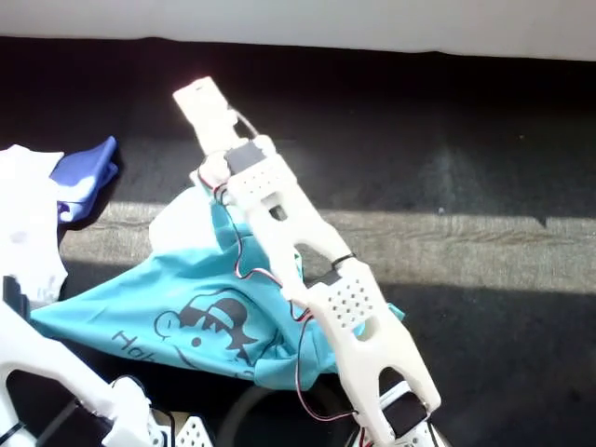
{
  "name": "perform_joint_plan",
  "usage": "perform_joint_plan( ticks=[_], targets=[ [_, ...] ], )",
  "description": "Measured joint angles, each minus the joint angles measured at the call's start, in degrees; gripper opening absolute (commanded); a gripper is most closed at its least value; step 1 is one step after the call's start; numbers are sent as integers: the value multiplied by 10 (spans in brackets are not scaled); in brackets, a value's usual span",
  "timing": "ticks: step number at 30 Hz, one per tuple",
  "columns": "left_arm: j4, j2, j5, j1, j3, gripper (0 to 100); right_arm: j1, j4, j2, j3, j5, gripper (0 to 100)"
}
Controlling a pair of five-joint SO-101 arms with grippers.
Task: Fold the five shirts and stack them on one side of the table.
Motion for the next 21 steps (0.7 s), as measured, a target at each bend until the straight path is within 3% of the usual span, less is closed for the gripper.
perform_joint_plan(
  ticks=[9, 21],
  targets=[
    [0, 0, -27, -6, 0, 9, -55, 17, 86, -88, 0, 281],
    [0, 0, -27, -6, 0, 9, -76, 53, 33, -92, 0, 281]
  ],
)
